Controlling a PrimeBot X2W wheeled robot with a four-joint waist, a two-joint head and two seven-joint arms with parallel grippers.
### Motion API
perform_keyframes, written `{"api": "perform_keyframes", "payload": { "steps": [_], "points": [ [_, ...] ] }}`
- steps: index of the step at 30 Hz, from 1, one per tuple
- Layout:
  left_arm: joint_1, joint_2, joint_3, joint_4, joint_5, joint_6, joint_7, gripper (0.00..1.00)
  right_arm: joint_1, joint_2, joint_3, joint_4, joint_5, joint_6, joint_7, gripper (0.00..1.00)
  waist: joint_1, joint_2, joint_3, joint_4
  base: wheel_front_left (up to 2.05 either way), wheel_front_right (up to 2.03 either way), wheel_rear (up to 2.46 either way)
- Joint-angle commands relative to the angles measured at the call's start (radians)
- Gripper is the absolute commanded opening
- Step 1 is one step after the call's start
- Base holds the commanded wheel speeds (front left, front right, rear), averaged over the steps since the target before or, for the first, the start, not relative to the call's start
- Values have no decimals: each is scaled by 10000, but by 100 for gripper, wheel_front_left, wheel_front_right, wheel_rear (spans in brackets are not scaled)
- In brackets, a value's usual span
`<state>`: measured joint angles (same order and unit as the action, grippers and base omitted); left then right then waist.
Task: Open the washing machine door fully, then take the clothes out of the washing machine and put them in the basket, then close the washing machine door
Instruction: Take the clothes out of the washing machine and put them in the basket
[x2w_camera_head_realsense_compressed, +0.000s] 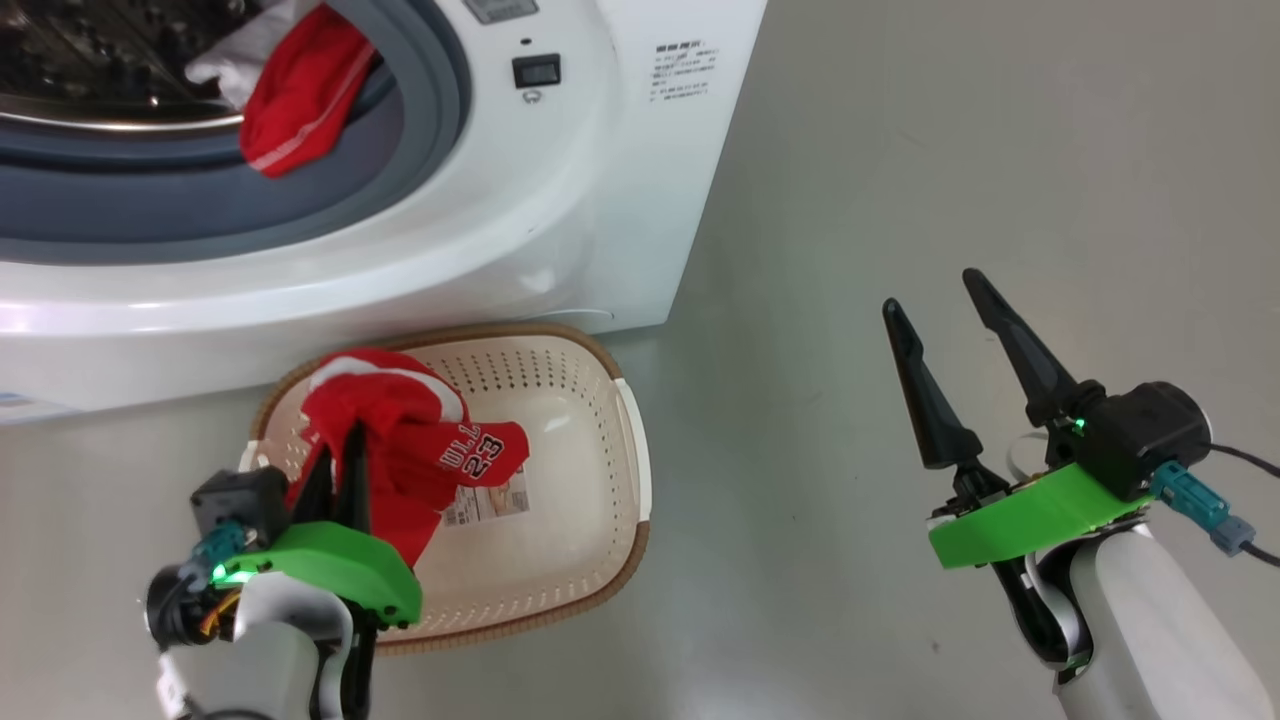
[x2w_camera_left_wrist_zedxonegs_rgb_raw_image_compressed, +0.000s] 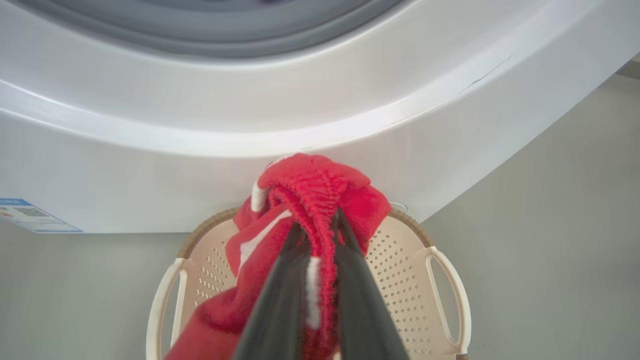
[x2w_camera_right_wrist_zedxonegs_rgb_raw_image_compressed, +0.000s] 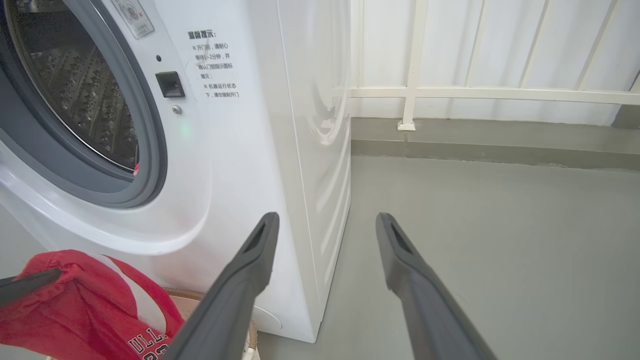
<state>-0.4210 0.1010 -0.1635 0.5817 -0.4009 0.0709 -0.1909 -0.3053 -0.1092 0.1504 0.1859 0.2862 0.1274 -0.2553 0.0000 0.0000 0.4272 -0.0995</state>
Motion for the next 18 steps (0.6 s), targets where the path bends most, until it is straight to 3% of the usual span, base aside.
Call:
{"api": "perform_keyframes", "payload": {
  "steps": [1, 11, 17, 18],
  "points": [
    [-224, 132, 252, 40, -95, -64, -94, 0, -76, -68, 231, -255, -37, 33, -65, 100, 0, 0, 90, -20, 0, 0, 0],
    [-1783, -147, 125, 3753, -620, -751, 245, 0, -280, -169, 413, -264, 32, 33, -65, 100, 0, 0, 603, -226, 0, 0, 0],
    [-2684, -209, 41, 5194, -721, -1008, 229, 0, -420, -192, 474, -285, 65, 33, -65, 100, 0, 0, 957, -383, 0, 0, 0],
    [-2825, -223, 15, 5369, -723, -1042, 198, 11, -437, -200, 468, -288, 68, 33, -65, 100, 0, 0, 1006, -398, 0, 0, 0]
  ]
}}
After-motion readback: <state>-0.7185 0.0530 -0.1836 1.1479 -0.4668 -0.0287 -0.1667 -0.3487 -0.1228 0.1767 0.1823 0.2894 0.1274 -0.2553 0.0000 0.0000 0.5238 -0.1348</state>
